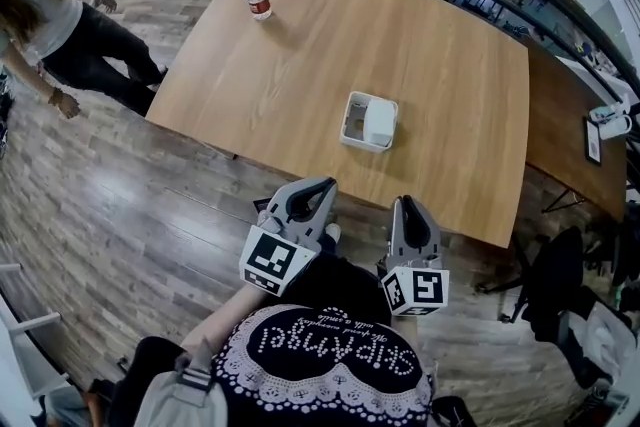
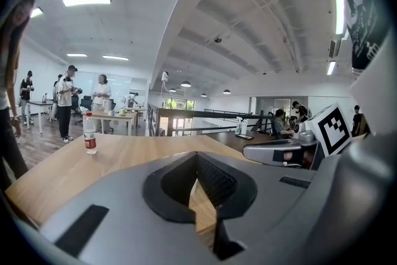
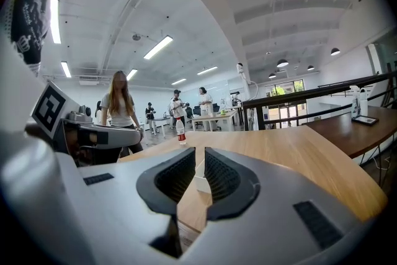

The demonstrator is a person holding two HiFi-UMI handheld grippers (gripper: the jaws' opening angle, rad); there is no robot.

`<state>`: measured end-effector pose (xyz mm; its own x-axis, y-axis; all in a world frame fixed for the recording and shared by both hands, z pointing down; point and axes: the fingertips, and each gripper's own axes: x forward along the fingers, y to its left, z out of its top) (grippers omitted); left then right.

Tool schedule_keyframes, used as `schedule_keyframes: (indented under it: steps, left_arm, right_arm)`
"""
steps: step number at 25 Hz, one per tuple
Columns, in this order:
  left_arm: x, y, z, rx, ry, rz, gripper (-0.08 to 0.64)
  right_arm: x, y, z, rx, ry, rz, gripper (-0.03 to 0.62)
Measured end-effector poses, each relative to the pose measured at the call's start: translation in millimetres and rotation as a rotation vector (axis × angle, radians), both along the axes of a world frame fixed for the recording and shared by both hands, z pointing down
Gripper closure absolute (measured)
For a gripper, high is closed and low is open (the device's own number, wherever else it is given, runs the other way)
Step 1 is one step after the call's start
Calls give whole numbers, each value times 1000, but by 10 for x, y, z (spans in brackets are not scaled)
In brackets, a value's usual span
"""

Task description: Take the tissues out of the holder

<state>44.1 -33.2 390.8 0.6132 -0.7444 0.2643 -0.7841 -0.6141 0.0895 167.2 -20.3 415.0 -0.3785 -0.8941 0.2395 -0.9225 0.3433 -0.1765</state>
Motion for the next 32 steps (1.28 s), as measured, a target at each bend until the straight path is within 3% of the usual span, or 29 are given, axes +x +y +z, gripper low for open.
schedule_keyframes:
  steps: [9,22,26,32]
  left_arm:
    - [-57,-107,-77,25,21,12,554]
    - [-247,-467,44,-36,23,57,554]
    - [-277,-616,91,-64,23,86,554]
    - [-317,-818,139,-99,22,119,554]
  right_arm:
    - [-51,-97,-71,24,20,14,558]
    - [-247,-355,60,-58,51,71,557]
    - [-274,-464,126,-99,54,106,512]
    - [-284,-611,148,-106,26,147,500]
